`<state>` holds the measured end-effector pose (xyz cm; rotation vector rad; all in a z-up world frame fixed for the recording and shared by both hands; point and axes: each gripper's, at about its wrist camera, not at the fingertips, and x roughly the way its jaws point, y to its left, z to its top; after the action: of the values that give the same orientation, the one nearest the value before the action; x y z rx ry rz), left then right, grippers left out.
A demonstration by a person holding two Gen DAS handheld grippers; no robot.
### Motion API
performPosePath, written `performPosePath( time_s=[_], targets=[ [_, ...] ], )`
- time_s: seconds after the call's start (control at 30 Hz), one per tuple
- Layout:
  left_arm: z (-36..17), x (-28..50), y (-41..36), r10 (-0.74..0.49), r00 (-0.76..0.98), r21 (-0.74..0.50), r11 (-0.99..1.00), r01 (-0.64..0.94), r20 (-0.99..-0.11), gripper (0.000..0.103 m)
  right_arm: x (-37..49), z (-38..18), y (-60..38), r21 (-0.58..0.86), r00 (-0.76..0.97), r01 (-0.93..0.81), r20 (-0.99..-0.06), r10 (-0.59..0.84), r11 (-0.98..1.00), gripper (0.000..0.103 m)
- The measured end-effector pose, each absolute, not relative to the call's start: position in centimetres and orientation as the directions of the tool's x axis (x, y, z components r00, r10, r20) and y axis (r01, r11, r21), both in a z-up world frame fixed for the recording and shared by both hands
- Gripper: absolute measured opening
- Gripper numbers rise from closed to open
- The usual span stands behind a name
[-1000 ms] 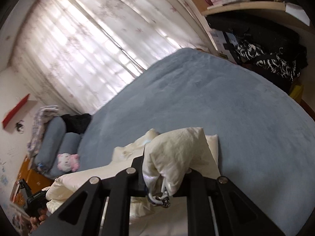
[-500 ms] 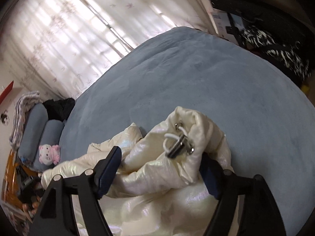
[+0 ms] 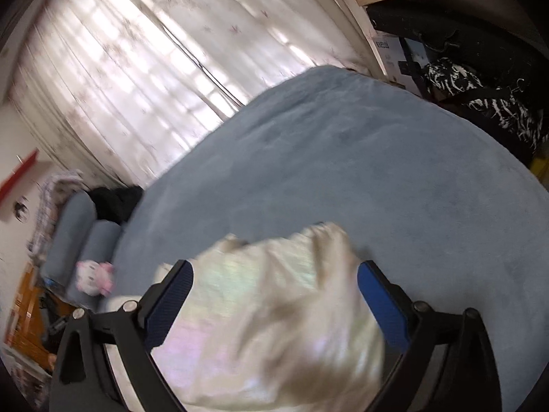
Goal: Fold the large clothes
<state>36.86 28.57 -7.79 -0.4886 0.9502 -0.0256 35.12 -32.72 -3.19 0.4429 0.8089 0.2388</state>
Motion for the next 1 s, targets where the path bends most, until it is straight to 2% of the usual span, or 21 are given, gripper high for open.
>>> performPosePath(
  time_s=[0.13,0.27,0.33,0.4,0.43,0.47,0.5,0.53,0.57,0.63,0.67,0.83,0.93,1.0],
  targets=[
    [-10.2,37.8,28.6,-0.205,0.56,-0.353,0.921,-0.168,-0.803,0.08,37.0,-5.9,-33.0,0.45,0.607,-0.04,-0.699,0.379,0.892,0.097],
    [-11.3,38.3,28.8,-0.254,0.563,-0.382,0.916,-0.121,-0.787,0.08,38.4,-8.0,-32.4,0.476,0.543,-0.065,-0.721,0.432,0.877,0.097],
    [-11.5,39.1,27.9,-0.239,0.56,-0.349,0.932,-0.097,-0.793,0.08,38.9,-8.9,-31.8,0.48,0.523,-0.084,-0.725,0.449,0.873,0.097],
    [-11.6,39.4,27.0,-0.198,0.565,-0.296,0.951,-0.086,-0.801,0.075,38.8,-9.3,-31.4,0.49,0.529,-0.1,-0.71,0.464,0.866,0.096],
    [-11.5,39.4,26.7,-0.182,0.577,-0.274,0.959,-0.077,-0.796,0.057,38.8,-9.4,-31.2,0.485,0.533,-0.099,-0.712,0.457,0.869,0.091],
    [-11.3,39.4,26.1,-0.16,0.591,-0.244,0.968,-0.065,-0.791,0.036,38.8,-9.4,-30.9,0.471,0.532,-0.103,-0.718,0.449,0.876,0.081],
    [-11.0,39.4,25.8,-0.138,0.598,-0.22,0.973,-0.066,-0.789,0.026,38.7,-9.4,-30.4,0.449,0.532,-0.107,-0.728,0.433,0.887,0.073],
    [-10.8,39.4,25.2,-0.102,0.611,-0.183,0.981,-0.072,-0.785,0.013,38.6,-9.3,-30.0,0.414,0.535,-0.109,-0.742,0.405,0.904,0.053],
    [-10.5,39.2,25.0,-0.087,0.62,-0.171,0.982,-0.078,-0.78,0.01,38.5,-9.2,-29.7,0.393,0.541,-0.116,-0.745,0.39,0.912,0.037],
    [-9.6,39.1,24.6,-0.033,0.637,-0.143,0.982,-0.122,-0.77,0.007,37.9,-8.1,-29.0,0.321,0.59,-0.134,-0.734,0.335,0.938,0.022],
    [-9.1,39.0,24.7,-0.012,0.646,-0.139,0.98,-0.146,-0.763,0.006,37.7,-7.6,-28.8,0.296,0.613,-0.131,-0.726,0.313,0.946,0.018],
    [-6.1,39.5,24.0,0.105,0.659,-0.098,0.96,-0.263,-0.745,0.005,36.6,-3.6,-28.7,0.267,0.727,-0.07,-0.646,0.233,0.961,0.014],
    [-5.9,40.0,22.9,0.205,0.636,-0.005,0.95,-0.313,-0.743,0.005,37.2,-3.1,-28.2,0.224,0.741,-0.04,-0.647,0.179,0.974,0.014],
    [-6.6,40.5,22.3,0.252,0.609,0.04,0.939,-0.341,-0.752,0.005,38.4,-4.1,-27.7,0.197,0.719,-0.013,-0.679,0.146,0.98,0.014]
  ],
)
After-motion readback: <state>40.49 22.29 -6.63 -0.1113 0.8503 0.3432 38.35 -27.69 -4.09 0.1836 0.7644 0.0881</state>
